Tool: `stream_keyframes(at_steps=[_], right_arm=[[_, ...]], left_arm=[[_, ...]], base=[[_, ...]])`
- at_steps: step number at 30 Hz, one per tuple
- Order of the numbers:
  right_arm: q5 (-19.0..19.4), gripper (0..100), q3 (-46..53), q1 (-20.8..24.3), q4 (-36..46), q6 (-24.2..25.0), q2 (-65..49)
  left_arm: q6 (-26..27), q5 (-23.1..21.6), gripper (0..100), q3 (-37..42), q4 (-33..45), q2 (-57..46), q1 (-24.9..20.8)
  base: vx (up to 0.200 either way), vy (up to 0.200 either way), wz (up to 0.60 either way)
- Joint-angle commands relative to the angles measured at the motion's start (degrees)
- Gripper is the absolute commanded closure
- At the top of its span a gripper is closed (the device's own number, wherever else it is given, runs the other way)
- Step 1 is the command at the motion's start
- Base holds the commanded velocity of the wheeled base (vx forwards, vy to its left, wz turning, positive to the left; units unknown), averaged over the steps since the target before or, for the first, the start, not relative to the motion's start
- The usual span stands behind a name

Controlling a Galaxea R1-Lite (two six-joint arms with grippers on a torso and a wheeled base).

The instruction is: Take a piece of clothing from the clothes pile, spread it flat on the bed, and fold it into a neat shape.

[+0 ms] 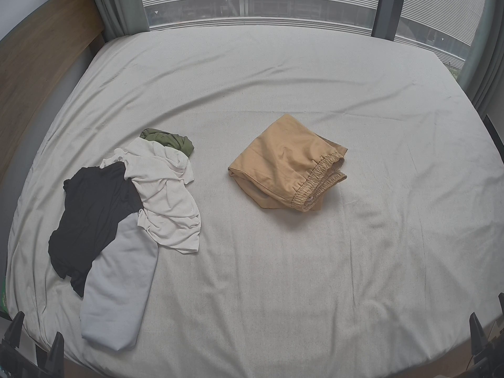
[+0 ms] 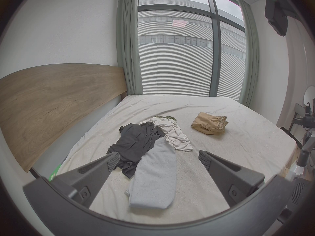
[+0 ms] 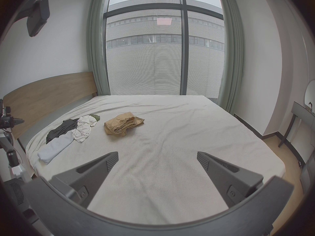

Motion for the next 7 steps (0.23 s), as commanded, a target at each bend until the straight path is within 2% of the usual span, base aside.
stream_keyframes(at_steps=[1,7], right_arm=[[0.26,0,0.92,-0.17,0.11,-0.32,-0.56],[0.53,0,0.92,-0.08,0.11,0.29,-0.56]], left_arm=[[-0.04,-0.03,0,1.01,0.00,-0.76,0.02],[0.22,-0.03,0,1.01,0.09,-0.76,0.02]], base=[[0.000,0.000,0.00],[0.000,0.000,0.00]])
